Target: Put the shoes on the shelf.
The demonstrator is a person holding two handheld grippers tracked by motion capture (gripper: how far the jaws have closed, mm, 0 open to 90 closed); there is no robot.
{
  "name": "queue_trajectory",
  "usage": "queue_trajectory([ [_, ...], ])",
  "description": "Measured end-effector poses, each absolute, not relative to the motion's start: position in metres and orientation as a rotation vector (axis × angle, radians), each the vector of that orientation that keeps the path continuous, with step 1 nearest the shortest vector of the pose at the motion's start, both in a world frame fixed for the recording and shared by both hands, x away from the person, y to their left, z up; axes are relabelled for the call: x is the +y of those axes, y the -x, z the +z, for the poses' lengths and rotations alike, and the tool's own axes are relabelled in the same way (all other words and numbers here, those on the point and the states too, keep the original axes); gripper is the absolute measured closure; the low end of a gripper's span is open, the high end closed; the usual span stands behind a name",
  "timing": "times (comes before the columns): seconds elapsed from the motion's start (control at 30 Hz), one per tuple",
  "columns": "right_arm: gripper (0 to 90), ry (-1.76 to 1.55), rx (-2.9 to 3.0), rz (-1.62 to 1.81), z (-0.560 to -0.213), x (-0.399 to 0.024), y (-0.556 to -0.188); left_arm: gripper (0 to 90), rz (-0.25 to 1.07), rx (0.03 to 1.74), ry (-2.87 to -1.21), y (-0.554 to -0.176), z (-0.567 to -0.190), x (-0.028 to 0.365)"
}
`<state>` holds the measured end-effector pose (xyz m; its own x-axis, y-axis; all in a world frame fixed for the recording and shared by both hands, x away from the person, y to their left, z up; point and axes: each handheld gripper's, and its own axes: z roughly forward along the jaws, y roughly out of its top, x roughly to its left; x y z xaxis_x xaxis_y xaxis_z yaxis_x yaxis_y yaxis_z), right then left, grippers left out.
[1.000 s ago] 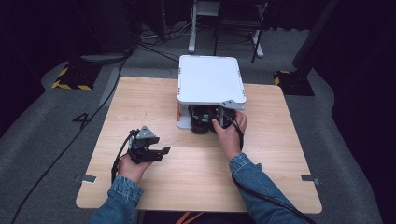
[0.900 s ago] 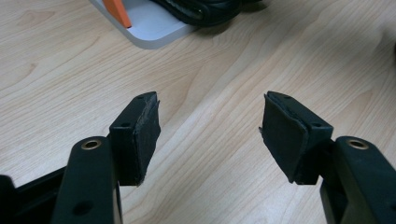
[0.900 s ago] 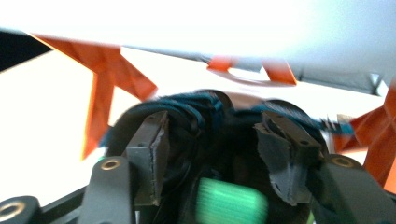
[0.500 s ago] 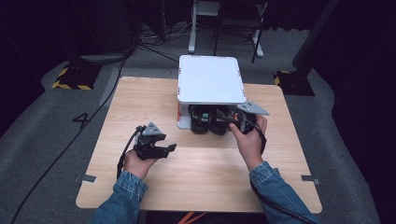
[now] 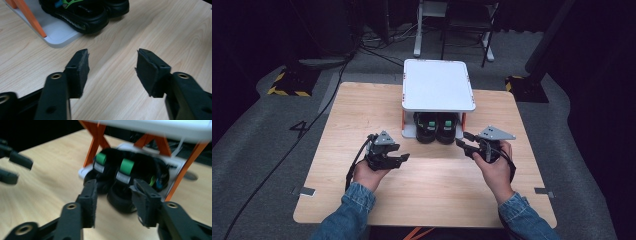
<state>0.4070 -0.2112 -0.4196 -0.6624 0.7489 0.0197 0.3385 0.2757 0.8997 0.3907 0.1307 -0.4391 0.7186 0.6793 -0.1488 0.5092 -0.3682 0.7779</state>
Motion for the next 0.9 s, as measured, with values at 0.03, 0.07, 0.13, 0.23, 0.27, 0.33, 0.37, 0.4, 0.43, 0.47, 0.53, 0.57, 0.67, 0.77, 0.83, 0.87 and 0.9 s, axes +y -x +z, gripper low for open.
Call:
queue_trajectory([
  [0.03,58.9,-0.994,2.16,1.347,-0.425,-0.211,-0.407,50.1,0.242,0.903,-2.045,-0.392,-0.44,0.127],
  [0.07,62.5,-1.008,2.188,1.325,-0.435,-0.208,-0.407,58.2,0.241,0.9,-2.039,-0.396,-0.445,0.118],
  [0.13,63.9,-1.016,2.203,1.313,-0.44,-0.206,-0.407,61.8,0.24,0.9,-2.042,-0.398,-0.447,0.113],
  [0.23,68.7,-1.029,2.239,1.296,-0.455,-0.2,-0.41,71.6,0.237,0.898,-2.05,-0.406,-0.455,0.099],
  [0.27,70.3,-1.035,2.243,1.293,-0.458,-0.199,-0.411,73.9,0.236,0.904,-2.052,-0.409,-0.458,0.095],
  [0.33,79.5,-1.055,2.26,1.279,-0.47,-0.196,-0.417,81.9,0.213,0.913,-2.045,-0.419,-0.465,0.088],
  [0.37,79.5,-1.055,2.26,1.279,-0.47,-0.196,-0.417,83.5,0.213,0.913,-2.045,-0.419,-0.465,0.088],
  [0.4,81.8,-1.062,2.266,1.274,-0.472,-0.195,-0.419,83.5,0.208,0.923,-2.038,-0.423,-0.468,0.086],
  [0.43,85.9,-1.068,2.276,1.267,-0.476,-0.194,-0.422,85.1,0.194,0.935,-2.03,-0.427,-0.47,0.085],
  [0.47,88.9,-1.07,2.282,1.25,-0.479,-0.193,-0.425,85.8,0.182,0.942,-2.031,-0.431,-0.471,0.083],
  [0.53,90.0,-1.086,2.279,1.231,-0.483,-0.192,-0.432,87.0,0.176,0.947,-2.029,-0.439,-0.473,0.078],
  [0.57,90.0,-1.092,2.279,1.228,-0.485,-0.191,-0.434,87.3,0.175,0.945,-2.029,-0.442,-0.473,0.076],
  [0.67,90.0,-1.11,2.279,1.233,-0.49,-0.187,-0.441,87.6,0.154,0.973,-2.04,-0.451,-0.479,0.069],
  [0.77,90.0,-1.109,2.272,1.234,-0.492,-0.184,-0.446,87.7,0.138,0.99,-2.035,-0.46,-0.483,0.065],
  [0.83,90.0,-1.099,2.264,1.206,-0.492,-0.182,-0.451,87.7,0.143,1.0,-2.023,-0.465,-0.484,0.064],
  [0.87,90.0,-1.108,2.272,1.207,-0.491,-0.182,-0.453,87.9,0.131,1.003,-2.012,-0.468,-0.485,0.064],
  [0.9,90.0,-1.113,2.277,1.2,-0.49,-0.182,-0.455,89.5,0.118,1.002,-2.003,-0.469,-0.486,0.064],
])
